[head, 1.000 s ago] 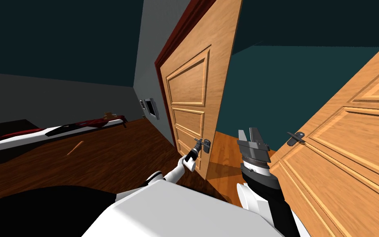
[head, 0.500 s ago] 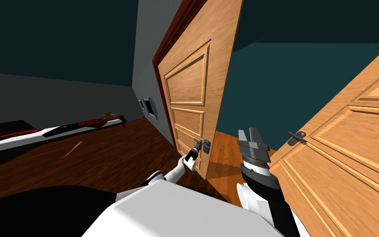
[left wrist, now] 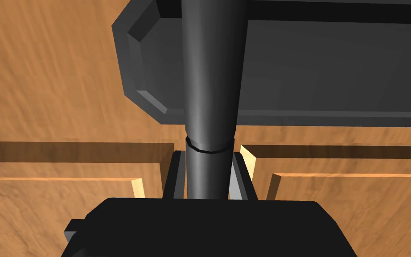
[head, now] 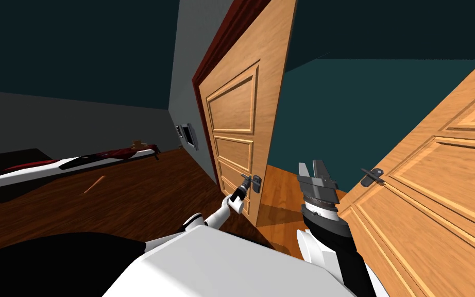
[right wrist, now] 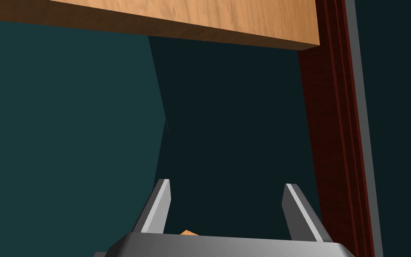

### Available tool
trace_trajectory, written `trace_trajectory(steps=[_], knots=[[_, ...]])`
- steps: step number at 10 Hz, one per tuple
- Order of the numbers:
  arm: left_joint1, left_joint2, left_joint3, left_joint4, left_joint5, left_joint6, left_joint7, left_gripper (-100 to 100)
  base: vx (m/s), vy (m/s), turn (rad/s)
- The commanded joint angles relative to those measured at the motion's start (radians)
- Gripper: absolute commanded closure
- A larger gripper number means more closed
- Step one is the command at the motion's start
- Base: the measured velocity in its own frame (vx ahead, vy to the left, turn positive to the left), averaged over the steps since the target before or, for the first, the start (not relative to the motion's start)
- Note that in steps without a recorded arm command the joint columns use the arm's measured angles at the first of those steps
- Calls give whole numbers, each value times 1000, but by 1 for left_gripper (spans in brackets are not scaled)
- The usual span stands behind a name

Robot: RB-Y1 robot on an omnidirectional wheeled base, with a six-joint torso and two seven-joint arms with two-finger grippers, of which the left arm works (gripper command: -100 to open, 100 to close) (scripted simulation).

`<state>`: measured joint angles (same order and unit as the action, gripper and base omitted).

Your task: Push the door open

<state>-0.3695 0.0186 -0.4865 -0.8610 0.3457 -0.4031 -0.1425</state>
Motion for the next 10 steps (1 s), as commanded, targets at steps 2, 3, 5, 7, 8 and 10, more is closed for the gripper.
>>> trace_trajectory(steps=[2, 3, 5, 7, 8, 10], knots=[[-4, 21, 34, -17, 1, 3, -9, 100, 128, -144, 46], [-4, 21, 34, -17, 1, 3, -9, 100, 91, -109, 13], [-7, 33, 64, -9, 3, 2, -14, 100, 127, -160, 57], [-10, 41, 89, -2, 4, 1, -18, 100, 145, -174, 77], [-10, 41, 89, -2, 4, 1, -18, 100, 89, -78, 4], [-14, 47, 116, 6, 6, 0, -23, 100, 89, -97, 54]])
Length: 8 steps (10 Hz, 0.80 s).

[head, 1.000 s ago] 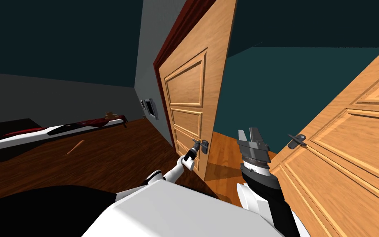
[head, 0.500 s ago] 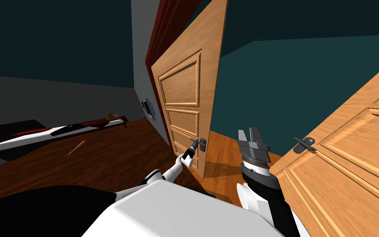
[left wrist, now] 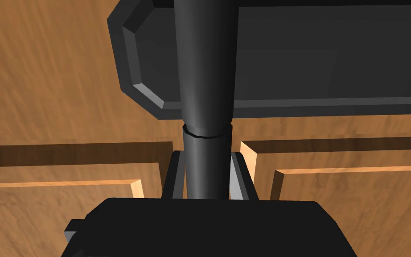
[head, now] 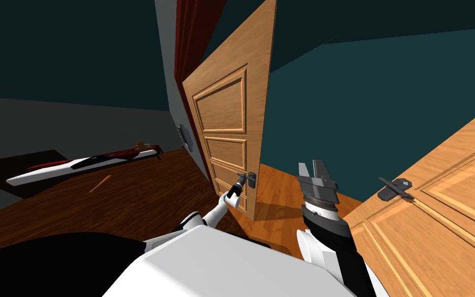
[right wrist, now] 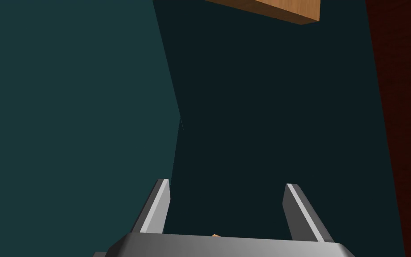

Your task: Push the door open

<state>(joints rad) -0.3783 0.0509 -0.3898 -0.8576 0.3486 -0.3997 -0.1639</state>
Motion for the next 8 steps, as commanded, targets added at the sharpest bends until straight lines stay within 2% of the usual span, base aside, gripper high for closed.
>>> trace_trajectory(steps=[1, 4, 8], knots=[[-6, 16, 28, 5, 3, -3, -3, 100, 93, -116, 62], [-9, 20, 55, 12, 5, -4, -8, 100, 95, -106, 43], [-16, 20, 108, 27, 7, -6, -17, 100, 122, -155, 79]])
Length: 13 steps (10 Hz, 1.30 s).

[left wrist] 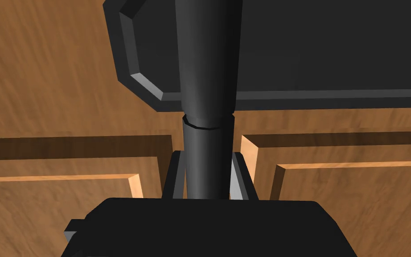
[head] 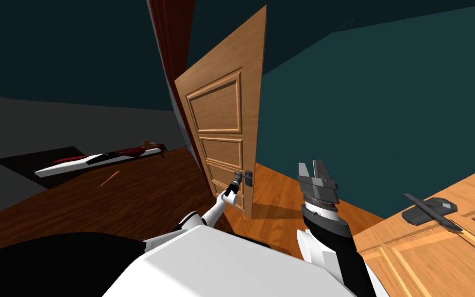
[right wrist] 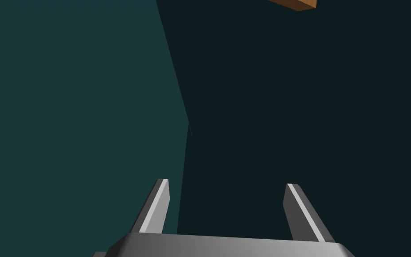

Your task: Push the door open

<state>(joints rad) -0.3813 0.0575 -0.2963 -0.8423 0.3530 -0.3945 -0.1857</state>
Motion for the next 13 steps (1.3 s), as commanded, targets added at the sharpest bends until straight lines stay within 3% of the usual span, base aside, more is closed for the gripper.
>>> trace_trajectory(steps=[1, 8, 9, 10, 13], knots=[[-15, 12, 32, 17, 4, -12, 2, 100, 128, -181, 91], [-25, -11, 112, 39, 8, -14, -11, 100, 126, -167, 81], [-21, -4, 111, 37, 9, -11, -11, 100, 53, -52, 43], [-22, 7, 129, 40, 12, -14, -15, 100, 89, -52, 42], [-23, 18, 154, 46, 17, -17, -21, 100, 166, -102, 57]])
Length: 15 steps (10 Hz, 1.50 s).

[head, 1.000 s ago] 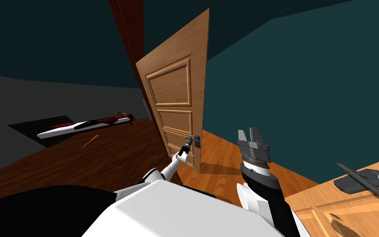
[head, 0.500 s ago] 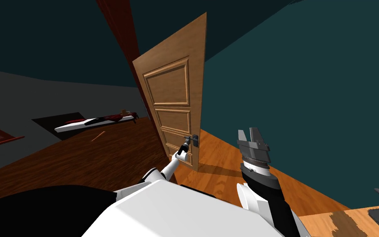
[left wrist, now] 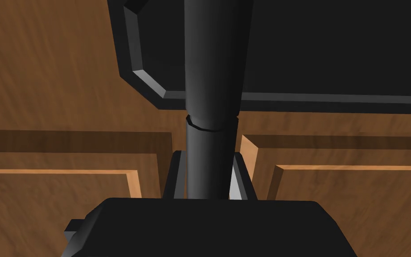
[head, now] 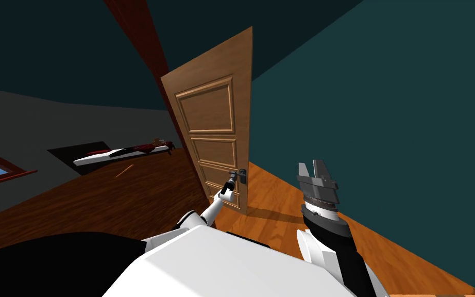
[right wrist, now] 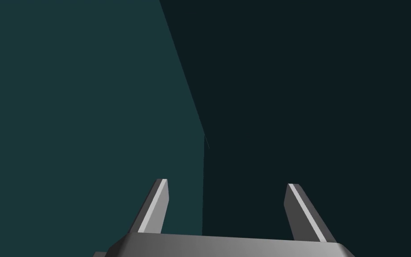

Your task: Push the door open

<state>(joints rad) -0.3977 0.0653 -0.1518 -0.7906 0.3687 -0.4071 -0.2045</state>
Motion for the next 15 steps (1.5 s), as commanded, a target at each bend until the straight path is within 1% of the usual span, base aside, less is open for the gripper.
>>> trace_trajectory(steps=[1, 2, 3, 5, 8, 11, 12, 13, 14, 15], knots=[[-7, 14, 20, -4, 3, -6, -5, 100, 179, -77, 43], [-7, 14, 20, -4, 3, -6, -5, 100, 117, -65, 8], [-8, 20, 37, 0, 6, -7, -9, 100, 155, -103, 39], [-9, 28, 63, 6, 11, -10, -16, 100, 156, -128, 78], [-10, 35, 90, 12, 15, -13, -23, 100, 148, -102, 52], [-12, 44, 125, 20, 22, -17, -32, 100, 149, -119, 66], [-12, 44, 125, 20, 22, -17, -32, 100, 120, -74, 51], [-13, 48, 146, 25, 26, -19, -37, 100, 141, -92, 49], [-13, 50, 153, 26, 27, -20, -39, 100, 179, -127, 79], [-14, 52, 167, 30, 29, -21, -42, 100, 167, -123, 85]])
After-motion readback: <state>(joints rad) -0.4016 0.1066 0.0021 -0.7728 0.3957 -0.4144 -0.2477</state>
